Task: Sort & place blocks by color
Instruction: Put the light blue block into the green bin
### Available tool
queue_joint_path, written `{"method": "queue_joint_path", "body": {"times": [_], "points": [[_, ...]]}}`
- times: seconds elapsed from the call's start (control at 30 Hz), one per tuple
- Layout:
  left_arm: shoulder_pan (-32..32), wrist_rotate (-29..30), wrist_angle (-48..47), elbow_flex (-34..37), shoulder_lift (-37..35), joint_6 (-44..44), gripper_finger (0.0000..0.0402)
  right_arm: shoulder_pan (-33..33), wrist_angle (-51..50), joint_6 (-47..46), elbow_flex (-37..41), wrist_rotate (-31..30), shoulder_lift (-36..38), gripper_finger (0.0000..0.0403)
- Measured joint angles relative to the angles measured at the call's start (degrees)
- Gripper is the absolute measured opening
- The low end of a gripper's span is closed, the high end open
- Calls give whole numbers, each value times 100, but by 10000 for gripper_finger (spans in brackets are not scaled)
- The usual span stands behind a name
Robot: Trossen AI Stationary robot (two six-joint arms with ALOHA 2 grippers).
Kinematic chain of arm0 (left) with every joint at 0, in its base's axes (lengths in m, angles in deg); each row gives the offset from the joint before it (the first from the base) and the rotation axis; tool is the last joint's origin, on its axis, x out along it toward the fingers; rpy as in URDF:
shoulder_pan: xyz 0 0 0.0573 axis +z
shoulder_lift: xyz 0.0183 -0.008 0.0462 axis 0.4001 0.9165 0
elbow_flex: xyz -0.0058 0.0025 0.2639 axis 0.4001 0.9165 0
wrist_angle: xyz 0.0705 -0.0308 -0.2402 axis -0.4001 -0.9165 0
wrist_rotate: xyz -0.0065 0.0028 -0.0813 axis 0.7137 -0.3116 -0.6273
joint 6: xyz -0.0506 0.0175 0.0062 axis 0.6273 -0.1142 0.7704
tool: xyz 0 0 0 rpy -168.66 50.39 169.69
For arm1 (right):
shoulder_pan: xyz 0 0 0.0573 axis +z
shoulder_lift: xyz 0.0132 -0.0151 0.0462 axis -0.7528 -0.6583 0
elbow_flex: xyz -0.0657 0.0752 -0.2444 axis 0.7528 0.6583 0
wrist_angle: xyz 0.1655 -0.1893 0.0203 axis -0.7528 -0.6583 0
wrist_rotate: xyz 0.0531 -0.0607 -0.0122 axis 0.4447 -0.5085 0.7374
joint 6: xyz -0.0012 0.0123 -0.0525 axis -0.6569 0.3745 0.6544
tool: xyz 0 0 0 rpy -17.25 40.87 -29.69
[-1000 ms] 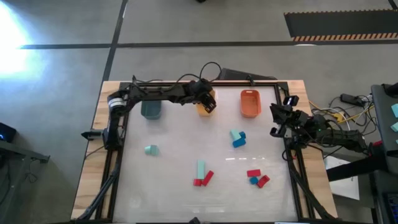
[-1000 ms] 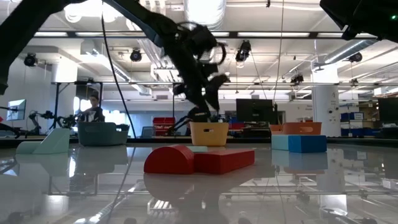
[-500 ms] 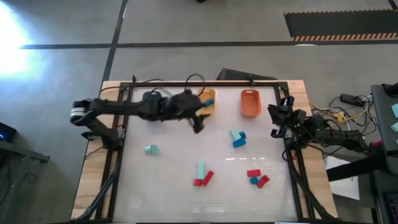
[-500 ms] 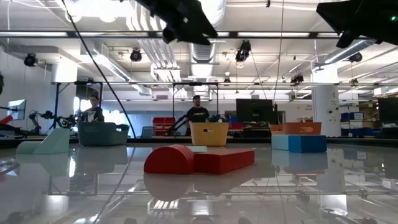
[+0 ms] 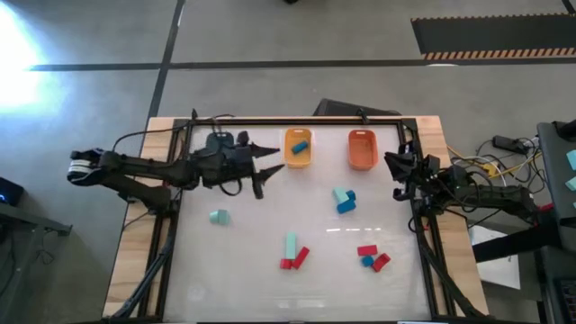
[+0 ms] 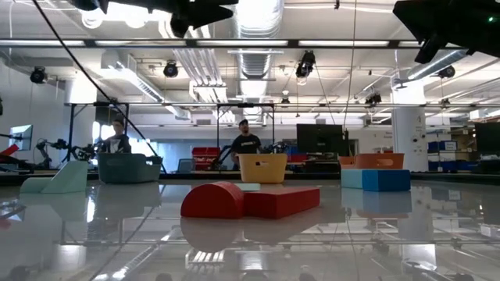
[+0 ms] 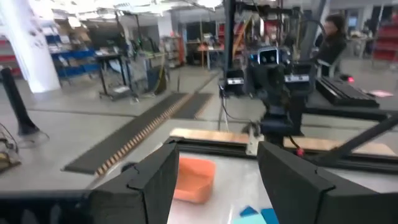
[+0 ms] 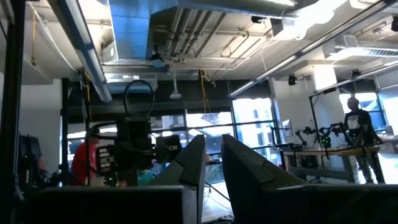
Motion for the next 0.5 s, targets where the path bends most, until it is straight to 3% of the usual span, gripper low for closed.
{"method": "queue_joint_path", "body": {"times": [0.27, 0.4, 0.5], "points": [[4, 100, 185, 361, -275, -40, 202, 0, -283, -114, -635, -329, -1042, 43], [3, 100, 179, 456, -263, -31, 202, 0, -1493, -422, -1361, -718, -1559, 43], [2, 100, 175, 525, -254, -31, 202, -2, -3034, -886, -2073, -784, -1923, 43]]}}
